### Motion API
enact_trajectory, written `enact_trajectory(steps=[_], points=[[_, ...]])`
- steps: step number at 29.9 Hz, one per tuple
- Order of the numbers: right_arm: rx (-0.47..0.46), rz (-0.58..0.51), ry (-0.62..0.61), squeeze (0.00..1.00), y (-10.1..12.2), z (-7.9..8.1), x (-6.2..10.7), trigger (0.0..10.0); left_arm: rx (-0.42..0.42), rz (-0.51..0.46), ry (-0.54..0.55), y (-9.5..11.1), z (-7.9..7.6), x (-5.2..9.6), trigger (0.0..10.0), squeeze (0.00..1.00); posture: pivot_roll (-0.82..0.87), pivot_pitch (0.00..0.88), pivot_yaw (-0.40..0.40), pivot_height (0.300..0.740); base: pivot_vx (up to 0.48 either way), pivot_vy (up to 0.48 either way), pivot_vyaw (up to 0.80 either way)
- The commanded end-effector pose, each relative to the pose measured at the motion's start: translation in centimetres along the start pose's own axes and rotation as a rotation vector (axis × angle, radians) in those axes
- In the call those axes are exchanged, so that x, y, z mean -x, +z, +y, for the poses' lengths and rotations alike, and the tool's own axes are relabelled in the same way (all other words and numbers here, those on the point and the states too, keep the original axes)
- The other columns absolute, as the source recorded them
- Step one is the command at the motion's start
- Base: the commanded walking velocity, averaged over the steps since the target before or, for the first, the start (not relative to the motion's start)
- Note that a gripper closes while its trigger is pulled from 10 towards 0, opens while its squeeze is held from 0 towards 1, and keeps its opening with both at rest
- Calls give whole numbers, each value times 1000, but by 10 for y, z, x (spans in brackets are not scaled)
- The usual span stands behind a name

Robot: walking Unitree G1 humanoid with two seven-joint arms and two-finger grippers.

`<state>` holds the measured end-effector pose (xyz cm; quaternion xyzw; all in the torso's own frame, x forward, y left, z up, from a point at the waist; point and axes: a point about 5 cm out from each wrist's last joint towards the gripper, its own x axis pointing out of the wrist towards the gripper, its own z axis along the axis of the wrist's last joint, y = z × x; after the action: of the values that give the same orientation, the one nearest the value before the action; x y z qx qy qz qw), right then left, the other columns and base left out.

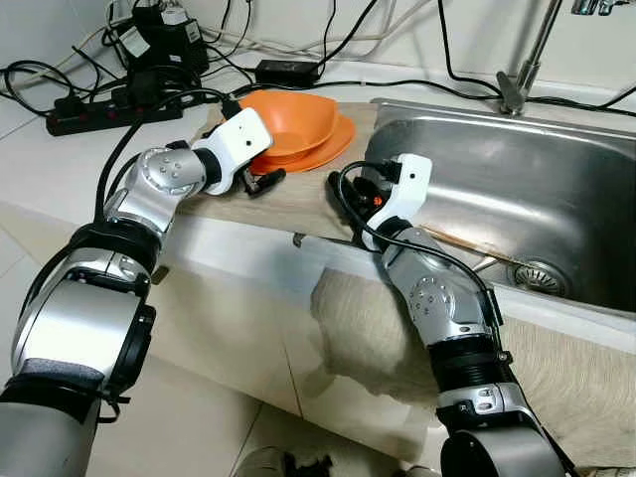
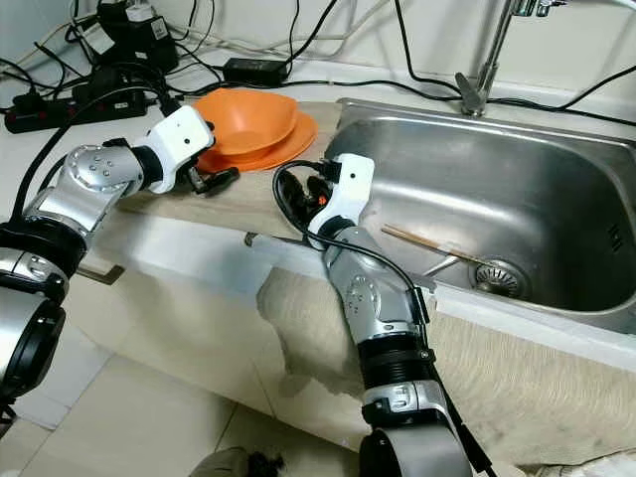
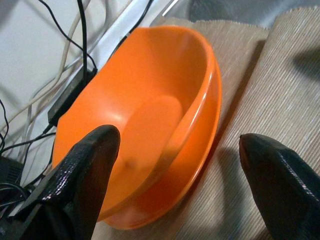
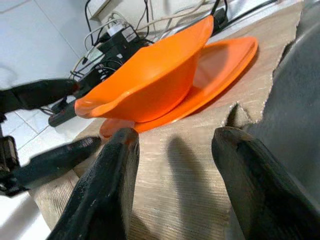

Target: Kitchen organization

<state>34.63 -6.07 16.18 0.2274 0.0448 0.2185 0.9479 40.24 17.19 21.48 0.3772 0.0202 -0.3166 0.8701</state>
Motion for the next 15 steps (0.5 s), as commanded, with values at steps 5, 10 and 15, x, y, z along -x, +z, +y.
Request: enact_trajectory(steps=[5, 10, 15], points=[[13, -5, 28, 0, 2, 7, 0, 10000, -54, 34, 20, 4, 9, 1, 10000, 0, 0, 0, 97, 740, 0, 0, 0], [15, -4, 27, 0, 2, 7, 1, 10000, -69, 43, 24, 4, 8, 0, 10000, 0, -3, 0, 98, 740, 0, 0, 0], [20, -4, 27, 0, 1, 7, 1, 10000, -85, 48, 35, 6, 8, -2, 10000, 0, -8, 0, 99, 740, 0, 0, 0]])
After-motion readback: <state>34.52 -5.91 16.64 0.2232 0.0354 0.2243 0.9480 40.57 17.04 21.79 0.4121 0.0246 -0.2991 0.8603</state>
